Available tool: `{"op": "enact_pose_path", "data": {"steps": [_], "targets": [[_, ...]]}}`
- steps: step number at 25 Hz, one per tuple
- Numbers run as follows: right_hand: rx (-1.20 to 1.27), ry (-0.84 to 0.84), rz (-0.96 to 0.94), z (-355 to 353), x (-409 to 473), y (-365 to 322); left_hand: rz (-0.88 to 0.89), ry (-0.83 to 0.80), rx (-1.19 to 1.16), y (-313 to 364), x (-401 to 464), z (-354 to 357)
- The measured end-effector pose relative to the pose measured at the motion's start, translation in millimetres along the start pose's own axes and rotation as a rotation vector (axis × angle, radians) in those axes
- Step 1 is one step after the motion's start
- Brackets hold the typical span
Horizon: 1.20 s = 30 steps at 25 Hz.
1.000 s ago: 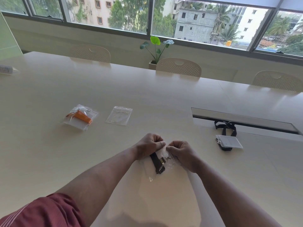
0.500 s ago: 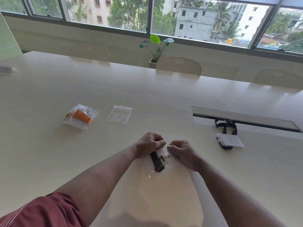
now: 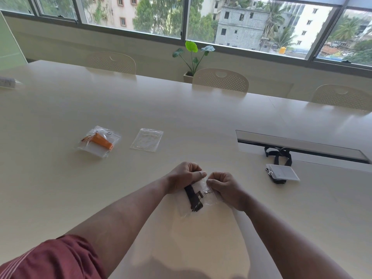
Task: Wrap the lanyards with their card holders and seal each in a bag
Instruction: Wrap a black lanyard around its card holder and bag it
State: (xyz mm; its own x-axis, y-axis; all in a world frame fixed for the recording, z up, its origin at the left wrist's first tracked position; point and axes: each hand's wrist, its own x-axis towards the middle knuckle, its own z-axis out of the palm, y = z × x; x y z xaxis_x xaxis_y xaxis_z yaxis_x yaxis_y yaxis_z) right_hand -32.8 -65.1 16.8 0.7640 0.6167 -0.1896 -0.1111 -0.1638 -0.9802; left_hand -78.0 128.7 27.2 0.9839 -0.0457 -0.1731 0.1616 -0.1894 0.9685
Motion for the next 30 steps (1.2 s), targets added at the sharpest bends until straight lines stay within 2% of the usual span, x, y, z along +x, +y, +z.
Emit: {"op": "enact_pose_path", "data": {"steps": [4, 8, 20, 26, 30], "targets": [[-0.015, 0.011, -0.014, 0.7, -0.6, -1.0, -0.023, -0.079, 0.036, 5.6, 0.0, -5.0], [-0.034, 0.015, -0.013, 4.4, -2.2, -3.0, -0.044, -0.092, 0.067, 8.8, 1.0, -6.1], [-0.022, -0.01, 0.008, 2.4, 1.4, -1.8, -0.043, -0.075, -0.074, 8.2, -2.2, -1.1], [0.018, -0.02, 0.022, 2.1, 0.6, -2.4, -0.09, -0.091, -0.243, 6.2, 2.9, -1.6], [0.035, -0.043, 0.03, 0.6, -1.8, -6.1, -0.079, -0.069, -0.253, 2.4, 3.9, -0.2]]}}
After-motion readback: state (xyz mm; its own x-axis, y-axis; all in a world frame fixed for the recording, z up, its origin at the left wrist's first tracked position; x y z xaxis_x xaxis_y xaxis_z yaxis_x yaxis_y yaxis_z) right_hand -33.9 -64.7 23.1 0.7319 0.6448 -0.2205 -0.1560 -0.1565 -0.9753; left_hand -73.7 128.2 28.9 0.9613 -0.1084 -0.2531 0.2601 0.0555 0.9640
